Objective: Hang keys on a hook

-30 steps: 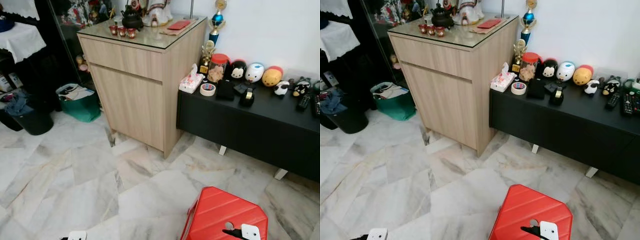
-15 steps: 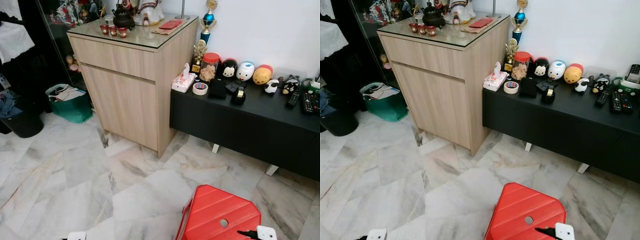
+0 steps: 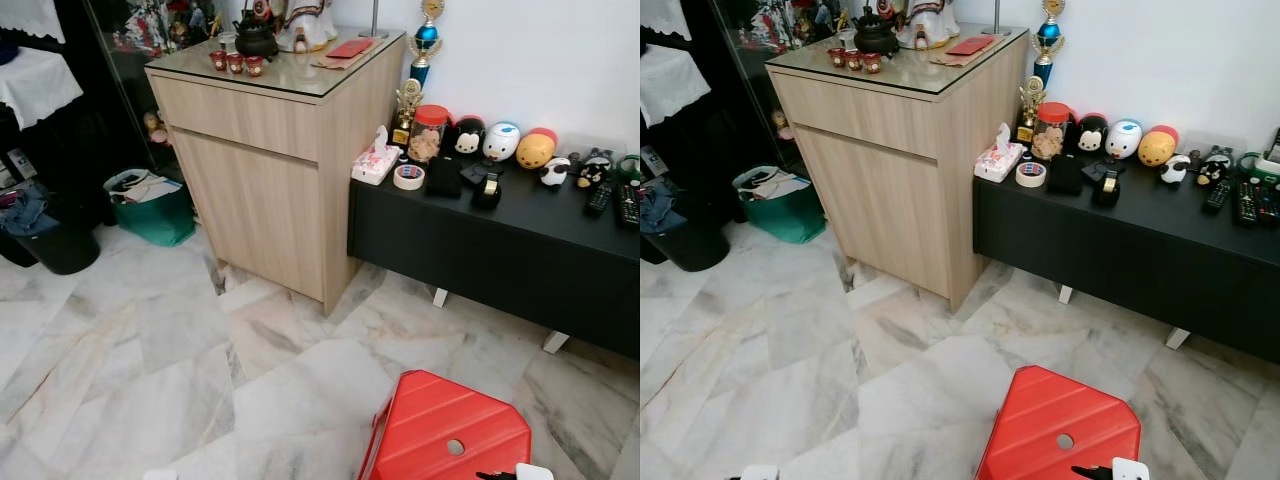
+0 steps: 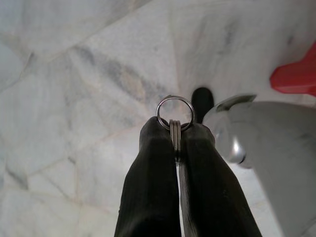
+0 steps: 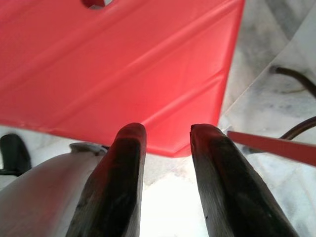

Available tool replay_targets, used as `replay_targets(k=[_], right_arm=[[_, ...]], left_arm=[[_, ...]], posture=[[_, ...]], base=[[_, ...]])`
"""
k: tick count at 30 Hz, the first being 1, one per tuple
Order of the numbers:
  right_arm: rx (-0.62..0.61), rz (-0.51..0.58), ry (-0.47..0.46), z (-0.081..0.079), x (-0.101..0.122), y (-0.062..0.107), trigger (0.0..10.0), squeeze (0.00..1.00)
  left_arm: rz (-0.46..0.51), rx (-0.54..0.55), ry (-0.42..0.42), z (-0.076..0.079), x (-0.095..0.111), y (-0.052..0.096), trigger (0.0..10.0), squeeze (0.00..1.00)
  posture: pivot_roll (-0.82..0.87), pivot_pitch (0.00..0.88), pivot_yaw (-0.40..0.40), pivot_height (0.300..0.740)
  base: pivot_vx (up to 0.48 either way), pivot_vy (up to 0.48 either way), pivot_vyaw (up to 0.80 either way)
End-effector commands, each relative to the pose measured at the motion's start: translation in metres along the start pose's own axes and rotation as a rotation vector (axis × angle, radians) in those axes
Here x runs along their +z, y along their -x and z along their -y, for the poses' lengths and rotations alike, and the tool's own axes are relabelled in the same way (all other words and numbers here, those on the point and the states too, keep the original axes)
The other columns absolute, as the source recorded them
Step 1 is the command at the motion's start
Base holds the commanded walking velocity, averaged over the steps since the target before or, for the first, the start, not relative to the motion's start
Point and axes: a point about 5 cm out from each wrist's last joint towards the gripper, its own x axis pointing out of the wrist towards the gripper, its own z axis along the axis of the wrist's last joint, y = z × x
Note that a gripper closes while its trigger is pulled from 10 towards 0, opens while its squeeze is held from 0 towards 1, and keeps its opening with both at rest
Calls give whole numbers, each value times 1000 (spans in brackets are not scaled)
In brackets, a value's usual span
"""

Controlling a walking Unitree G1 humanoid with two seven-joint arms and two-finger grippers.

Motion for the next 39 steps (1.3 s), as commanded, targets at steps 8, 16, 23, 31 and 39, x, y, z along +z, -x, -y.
replay_targets(k=[8,16,23,31,39], right_arm=[[42,-2,18,-15,2,-2,10000,0],[33,-11,25,-10,2,-1,10000,0],[30,-8,27,-6,2,-1,10000,0],[31,-12,39,-6,-2,-1,10000,0],[25,-10,17,-6,-2,-1,10000,0]], left_arm=[[-11,20,-17,-7,-2,1,10000,0],[-34,43,16,-20,-20,7,10000,0],[-32,45,33,-17,-18,6,10000,0],[-27,38,33,-19,-17,6,10000,0],[-24,44,41,-22,-17,6,10000,0]], posture=[[-54,0,66,737],[5,0,26,737],[10,0,23,737],[-2,0,46,737],[-14,0,57,737]], base=[[0,0,0],[0,0,0],[0,0,0],[-126,0,0],[-263,0,0]])
